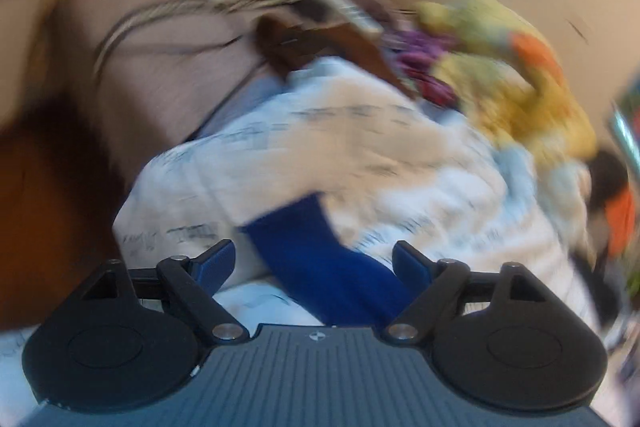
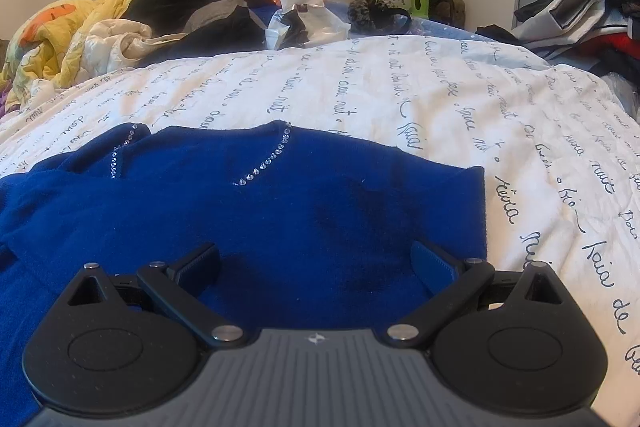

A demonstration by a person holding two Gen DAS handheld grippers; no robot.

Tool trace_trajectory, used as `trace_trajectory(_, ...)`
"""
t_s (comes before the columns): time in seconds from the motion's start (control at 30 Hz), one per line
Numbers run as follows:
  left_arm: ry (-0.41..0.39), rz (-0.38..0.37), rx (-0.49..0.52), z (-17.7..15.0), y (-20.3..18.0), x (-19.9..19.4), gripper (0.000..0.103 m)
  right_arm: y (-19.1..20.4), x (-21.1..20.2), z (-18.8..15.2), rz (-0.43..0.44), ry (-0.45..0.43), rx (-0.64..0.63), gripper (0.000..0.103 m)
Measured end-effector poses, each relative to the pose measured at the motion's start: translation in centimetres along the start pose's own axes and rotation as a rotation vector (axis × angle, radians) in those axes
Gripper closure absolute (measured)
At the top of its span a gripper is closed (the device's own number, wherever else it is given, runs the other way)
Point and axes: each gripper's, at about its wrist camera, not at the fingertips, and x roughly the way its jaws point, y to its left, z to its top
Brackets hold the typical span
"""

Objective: Fold small clothes
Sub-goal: 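Grasp the other sleeve cuff with the left tool, then fold the held sleeve across the sweater body and open the left tool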

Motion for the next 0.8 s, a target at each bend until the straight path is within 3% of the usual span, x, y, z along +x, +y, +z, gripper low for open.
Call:
trace_trajectory(0.07, 0.024, 0.026, -0.03, 1.2, 1.2, 1.0, 0.029, 0.0, 0.0, 0.0, -0.003, 0.001, -0.002, 0.0)
trace_trajectory(0.13, 0.048, 0.005, 0.021, 1.3, 0.9, 1.8, 0.037, 0.0, 0.0, 0.1, -0.002, 0.001, -0.001, 0.0)
trace_trajectory(0.17, 0.06, 0.007, 0.048, 1.1, 0.5, 2.3, 0.049, 0.0, 0.0, 0.1, 0.0, 0.0, 0.001, 0.0)
trace_trajectory(0.23, 0.099, 0.045, 0.095, 0.7, -0.5, 3.6, 0.051, 0.0, 0.1, 0.1, 0.002, -0.001, 0.004, 0.0)
trace_trajectory(0.33, 0.109, 0.087, 0.113, -0.3, -1.1, 4.7, 0.074, 0.0, 0.1, 0.1, 0.002, -0.001, 0.005, 0.0)
trace_trajectory(0.37, 0.094, 0.083, 0.11, -0.6, -1.2, 4.1, 0.091, -0.1, 0.1, 0.1, 0.003, -0.002, 0.007, 0.0)
trace_trajectory(0.4, 0.071, 0.079, 0.112, -0.8, -1.6, 3.3, 0.099, -0.1, 0.1, 0.1, 0.004, -0.003, 0.01, 0.0)
trace_trajectory(0.53, -0.029, 0.05, 0.171, -1.9, -5.1, -1.3, 0.1, -0.3, 0.0, 0.1, 0.013, -0.008, 0.023, 0.0)
trace_trajectory(0.67, -0.094, -0.18, 0.34, -6.9, -13.4, -7.1, 0.1, -0.8, -0.1, 0.1, 0.031, -0.02, 0.055, 0.0)
trace_trajectory(0.73, -0.092, -0.348, 0.469, -11.8, -18.3, -9.9, 0.1, -1.0, -0.2, 0.0, 0.043, -0.027, 0.076, 0.0)
trace_trajectory(0.8, -0.039, -0.515, 0.606, -18.1, -22.5, -12.3, 0.1, -1.5, -0.3, 0.0, 0.065, -0.039, 0.111, 0.0)
